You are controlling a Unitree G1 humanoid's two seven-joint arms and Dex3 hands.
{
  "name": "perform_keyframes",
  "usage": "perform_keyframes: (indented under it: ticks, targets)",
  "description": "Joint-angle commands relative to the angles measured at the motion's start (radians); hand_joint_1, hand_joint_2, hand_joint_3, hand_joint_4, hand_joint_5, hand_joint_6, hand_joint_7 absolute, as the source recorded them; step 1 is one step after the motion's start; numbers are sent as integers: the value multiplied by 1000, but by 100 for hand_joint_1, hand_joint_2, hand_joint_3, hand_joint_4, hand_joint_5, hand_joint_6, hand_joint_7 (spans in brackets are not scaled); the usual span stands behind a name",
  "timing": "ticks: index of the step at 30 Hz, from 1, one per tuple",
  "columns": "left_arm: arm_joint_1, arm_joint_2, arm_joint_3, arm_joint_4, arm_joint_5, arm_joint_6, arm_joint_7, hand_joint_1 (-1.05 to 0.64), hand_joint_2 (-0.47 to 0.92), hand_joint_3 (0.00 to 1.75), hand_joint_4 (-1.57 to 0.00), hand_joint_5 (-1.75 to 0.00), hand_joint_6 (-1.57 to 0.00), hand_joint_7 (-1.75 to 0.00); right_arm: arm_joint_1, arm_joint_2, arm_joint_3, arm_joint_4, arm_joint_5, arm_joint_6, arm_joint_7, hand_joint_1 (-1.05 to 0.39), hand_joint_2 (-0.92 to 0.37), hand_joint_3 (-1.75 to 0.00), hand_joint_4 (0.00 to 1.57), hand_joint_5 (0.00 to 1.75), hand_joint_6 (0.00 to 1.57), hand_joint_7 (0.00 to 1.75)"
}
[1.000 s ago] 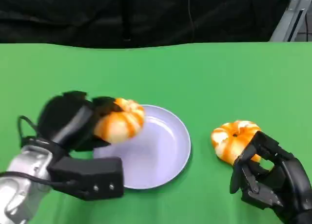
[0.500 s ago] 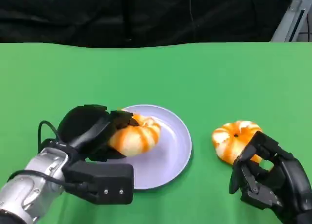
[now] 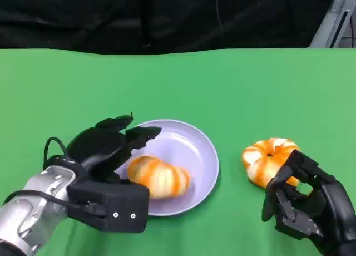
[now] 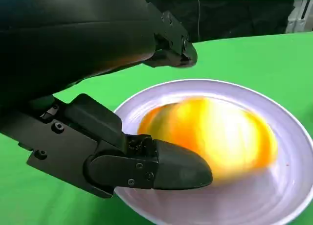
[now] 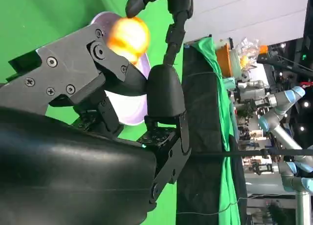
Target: Grasp the bread from the table and place it into the plate.
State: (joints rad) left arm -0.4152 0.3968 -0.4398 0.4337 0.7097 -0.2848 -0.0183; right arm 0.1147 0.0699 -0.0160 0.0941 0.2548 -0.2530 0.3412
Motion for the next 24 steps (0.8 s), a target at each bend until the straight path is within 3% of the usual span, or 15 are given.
perform_keyframes:
  ticks: [1, 8, 11, 12, 14, 15, 17, 19, 20, 21, 22, 23, 24]
  targets:
    - [4, 27, 15, 6, -23, -19, -23, -105, 92, 57, 0, 0, -11, 0, 3, -5, -1, -7, 9, 2, -4, -14, -59, -111, 83, 175, 60, 175]
    - [40, 43, 57, -28, -95, -35, -52, -105, 92, 53, 0, 0, -11, -1, -1, -11, -2, -2, 6, -11, 2, -15, -60, -111, 83, 175, 60, 175]
    - [96, 35, 132, -92, -253, -31, -132, -97, 92, 37, -4, -2, -19, -3, -2, -9, -4, -1, 5, -7, -1, -15, -60, -111, 83, 175, 60, 175]
    - [120, 24, 164, -116, -326, -29, -160, -91, 92, 33, -9, -4, -22, -4, -1, -9, -4, -3, 4, -5, -4, -16, -59, -111, 83, 175, 60, 175]
    - [159, 5, 219, -154, -448, -22, -203, -57, 92, 24, -32, -11, -37, -6, 0, -8, -3, -4, 2, -5, -6, -15, -59, -111, 83, 175, 60, 175]
    - [180, 0, 246, -177, -509, -8, -231, -50, 92, 22, -37, -12, -40, -6, -1, -8, -3, -2, 1, -10, -5, -15, -59, -111, 83, 175, 60, 175]
    - [210, -8, 291, -209, -622, 28, -293, -15, 92, 28, -58, -17, -55, -10, -2, -8, -3, -3, -1, -9, -6, -15, -59, -112, 84, 175, 60, 175]
    - [232, -21, 334, -225, -732, 63, -356, -4, 92, 31, -64, -18, -60, -10, -1, -9, -3, -6, 0, -2, -7, -15, -59, -113, 84, 175, 60, 175]
    - [244, -27, 358, -229, -794, 80, -391, 7, 91, 48, -86, -34, -82, -18, -1, -10, -3, -8, 0, 1, -8, -15, -59, -113, 84, 175, 60, 175]
    - [262, -31, 381, -250, -855, 112, -423, 10, 87, 62, -92, -51, -94, -19, -1, -11, -3, -9, 0, 3, -8, -15, -58, -113, 84, 175, 60, 175]
    - [282, -36, 401, -281, -907, 151, -443, 10, 81, 77, -94, -82, -108, -27, -2, -12, -5, -7, 1, 2, -7, -15, -58, -113, 84, 175, 60, 175]
    - [295, -38, 412, -305, -933, 180, -452, 13, 70, 102, -90, -123, -111, -63, -3, -13, -6, -4, 1, 1, -5, -15, -58, -113, 84, 175, 60, 175]
    - [303, -39, 420, -323, -949, 201, -458, 13, 65, 113, -88, -139, -103, -91, -4, -13, -6, -3, 2, 0, -4, -15, -58, -113, 84, 175, 60, 175]
